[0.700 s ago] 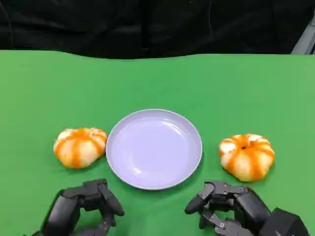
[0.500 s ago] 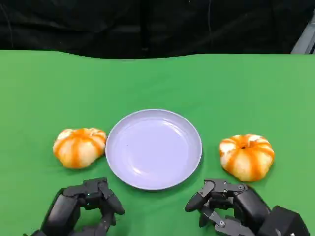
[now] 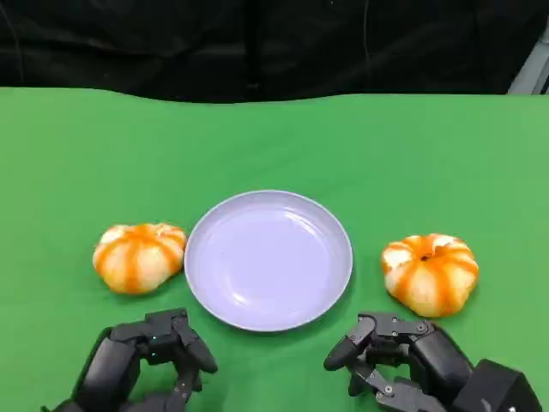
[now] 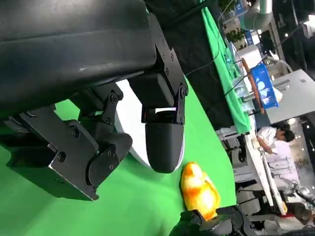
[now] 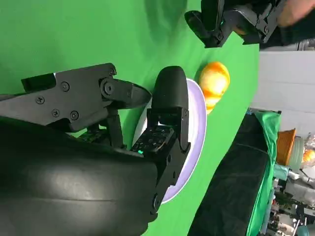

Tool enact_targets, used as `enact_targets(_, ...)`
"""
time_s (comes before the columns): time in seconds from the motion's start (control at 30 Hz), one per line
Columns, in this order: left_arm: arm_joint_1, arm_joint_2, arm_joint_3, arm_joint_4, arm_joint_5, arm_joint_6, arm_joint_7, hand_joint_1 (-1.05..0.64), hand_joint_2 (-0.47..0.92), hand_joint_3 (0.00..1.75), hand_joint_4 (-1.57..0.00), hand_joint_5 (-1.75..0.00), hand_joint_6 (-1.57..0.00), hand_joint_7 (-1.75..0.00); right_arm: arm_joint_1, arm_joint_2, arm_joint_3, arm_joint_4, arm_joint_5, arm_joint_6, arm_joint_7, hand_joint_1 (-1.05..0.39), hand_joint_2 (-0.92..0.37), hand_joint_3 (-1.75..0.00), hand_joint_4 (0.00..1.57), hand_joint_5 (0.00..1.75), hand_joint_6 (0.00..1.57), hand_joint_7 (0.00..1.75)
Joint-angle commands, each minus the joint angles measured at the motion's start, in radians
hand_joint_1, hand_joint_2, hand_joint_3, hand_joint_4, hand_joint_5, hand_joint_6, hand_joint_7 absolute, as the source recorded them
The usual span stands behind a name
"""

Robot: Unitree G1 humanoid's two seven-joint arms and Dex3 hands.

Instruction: Grasp the bread from the table and place it into the plate.

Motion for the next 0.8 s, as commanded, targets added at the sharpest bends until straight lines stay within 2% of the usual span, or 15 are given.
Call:
enact_targets(0.03, -0.014, 0.008, 0.019, -0.006, -0.007, 0.002, 0.025, 0.18, 0.52, 1.13, -0.89, -1.35, -0.96, -1.14, -0.005, -0.012, -0.014, 0.013, 0.015, -0.017, 0.005, -0.06, -0.92, -0.49, 0.68, 1.51, 0.81, 0.97)
enact_targets(0.1, -0.012, 0.006, 0.023, -0.014, -0.016, 0.013, 0.024, 0.14, 0.63, 0.92, -0.83, -1.22, -0.96, -0.93, -0.008, -0.011, -0.014, 0.021, 0.014, -0.023, 0.005, -0.05, -0.92, -0.49, 0.68, 1.52, 0.82, 0.98)
enact_targets(0.2, -0.017, 0.008, 0.030, -0.016, -0.034, -0.003, 0.014, 0.06, 0.72, 0.74, -0.76, -1.14, -0.94, -0.79, -0.008, -0.011, -0.015, 0.026, 0.011, -0.023, 0.002, -0.05, -0.92, -0.49, 0.68, 1.52, 0.82, 0.98)
enact_targets(0.37, -0.018, 0.016, 0.041, -0.037, -0.056, -0.019, 0.001, -0.02, 0.73, 0.68, -0.71, -1.10, -0.90, -0.74, -0.008, -0.009, -0.014, 0.025, 0.010, -0.020, 0.002, -0.06, -0.92, -0.49, 0.69, 1.53, 0.82, 0.99)
enact_targets(0.43, -0.016, 0.017, 0.043, -0.048, -0.079, -0.015, -0.011, -0.05, 0.76, 0.61, -0.71, -1.01, -0.92, -0.60, -0.009, -0.010, -0.014, 0.026, 0.009, -0.021, 0.001, -0.06, -0.92, -0.49, 0.68, 1.54, 0.82, 0.99)
enact_targets(0.53, -0.011, 0.022, 0.044, -0.067, -0.102, -0.008, -0.026, -0.06, 0.77, 0.57, -0.71, -0.98, -0.94, -0.53, -0.011, -0.011, -0.014, 0.030, 0.008, -0.026, 0.001, -0.06, -0.92, -0.49, 0.68, 1.55, 0.82, 1.00)
enact_targets(0.6, -0.006, 0.028, 0.046, -0.089, -0.132, 0.003, -0.047, -0.09, 0.87, 0.26, -0.76, -0.59, -0.86, -0.21, -0.014, -0.012, -0.015, 0.035, 0.008, -0.030, 0.001, -0.05, -0.92, -0.49, 0.68, 1.56, 0.82, 1.01)
enact_targets(0.7, -0.009, 0.032, 0.050, -0.092, -0.162, -0.008, -0.075, -0.13, 0.92, 0.11, -0.77, -0.37, -0.81, -0.05, -0.015, -0.011, -0.016, 0.039, 0.008, -0.030, 0.000, -0.05, -0.92, -0.50, 0.67, 1.57, 0.82, 1.02)
enact_targets(0.8, -0.020, 0.037, 0.061, -0.082, -0.189, -0.040, -0.100, -0.23, 0.92, 0.09, -0.76, -0.25, -0.72, -0.01, -0.020, -0.010, -0.016, 0.047, 0.007, -0.034, 0.000, -0.06, -0.92, -0.49, 0.67, 1.59, 0.81, 1.03)
